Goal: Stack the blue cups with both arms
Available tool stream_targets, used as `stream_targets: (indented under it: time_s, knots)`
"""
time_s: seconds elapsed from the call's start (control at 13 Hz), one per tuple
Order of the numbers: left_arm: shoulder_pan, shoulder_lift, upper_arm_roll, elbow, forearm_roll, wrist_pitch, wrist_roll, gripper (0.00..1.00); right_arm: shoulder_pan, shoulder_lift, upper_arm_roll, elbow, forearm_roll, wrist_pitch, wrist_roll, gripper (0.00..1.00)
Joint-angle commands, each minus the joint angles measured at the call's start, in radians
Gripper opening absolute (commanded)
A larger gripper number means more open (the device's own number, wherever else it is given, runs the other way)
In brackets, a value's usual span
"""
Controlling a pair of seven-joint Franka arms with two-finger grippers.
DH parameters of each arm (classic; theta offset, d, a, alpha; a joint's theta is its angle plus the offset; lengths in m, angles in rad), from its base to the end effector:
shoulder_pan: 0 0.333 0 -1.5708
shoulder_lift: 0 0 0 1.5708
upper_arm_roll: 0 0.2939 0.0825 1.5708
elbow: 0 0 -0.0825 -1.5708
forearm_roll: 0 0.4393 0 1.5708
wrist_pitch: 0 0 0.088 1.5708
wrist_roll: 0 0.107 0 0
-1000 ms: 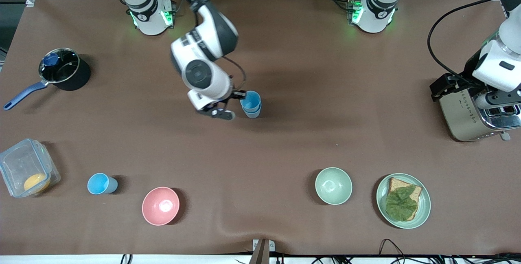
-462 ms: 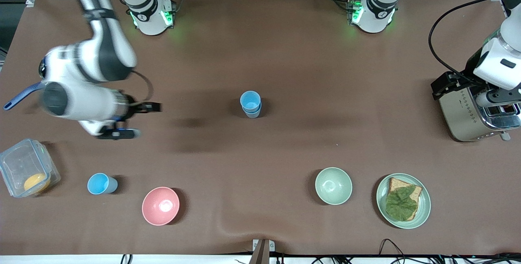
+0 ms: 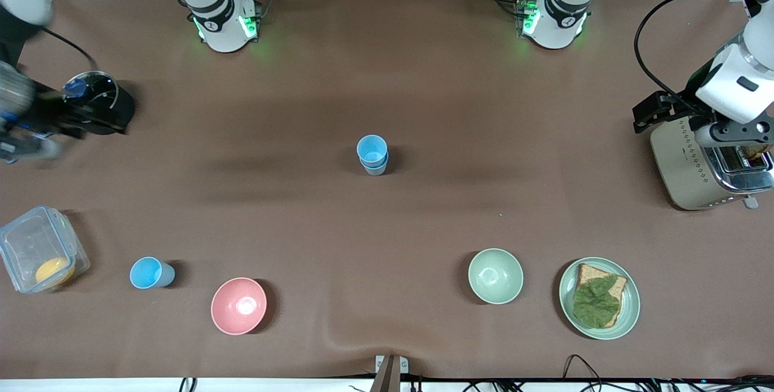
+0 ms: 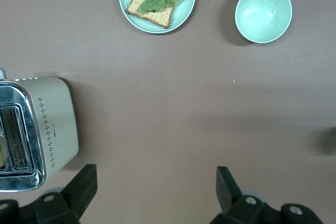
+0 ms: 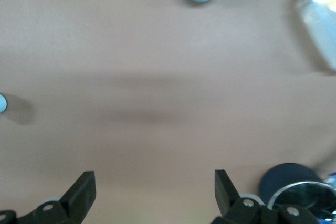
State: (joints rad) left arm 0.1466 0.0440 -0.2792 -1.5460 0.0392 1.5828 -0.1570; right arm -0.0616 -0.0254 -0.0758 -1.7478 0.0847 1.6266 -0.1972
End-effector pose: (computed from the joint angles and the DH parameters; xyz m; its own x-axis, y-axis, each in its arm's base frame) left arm 0.6185 -0.0750 0.5905 0.9997 0.0241 -0.0012 0.0240 -0.9993 -0.0276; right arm 0.5946 -0.0739 0.5295 0.9955 0.0549 -0.0773 0.0469 -0.9936 -0.1027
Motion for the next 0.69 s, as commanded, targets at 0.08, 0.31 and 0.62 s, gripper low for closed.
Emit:
stream_targets:
  time_s: [0.08, 0.31, 0.62]
  knots:
    - [0.004, -0.012, 0.011, 0.043, -0.016, -0.044, 0.027, 1.0, -0.017, -0.011, 0.033, 0.1, -0.042, -0.151, 0.053, 1.0]
    - [0.004, -0.009, 0.012, 0.046, -0.015, -0.044, 0.027, 1.0, -0.017, 0.002, 0.114, 0.174, -0.112, -0.195, 0.131, 1.0]
    - [0.004, -0.009, 0.012, 0.044, -0.012, -0.047, 0.025, 1.0, -0.021, 0.005, 0.125, 0.186, -0.099, -0.191, 0.117, 1.0]
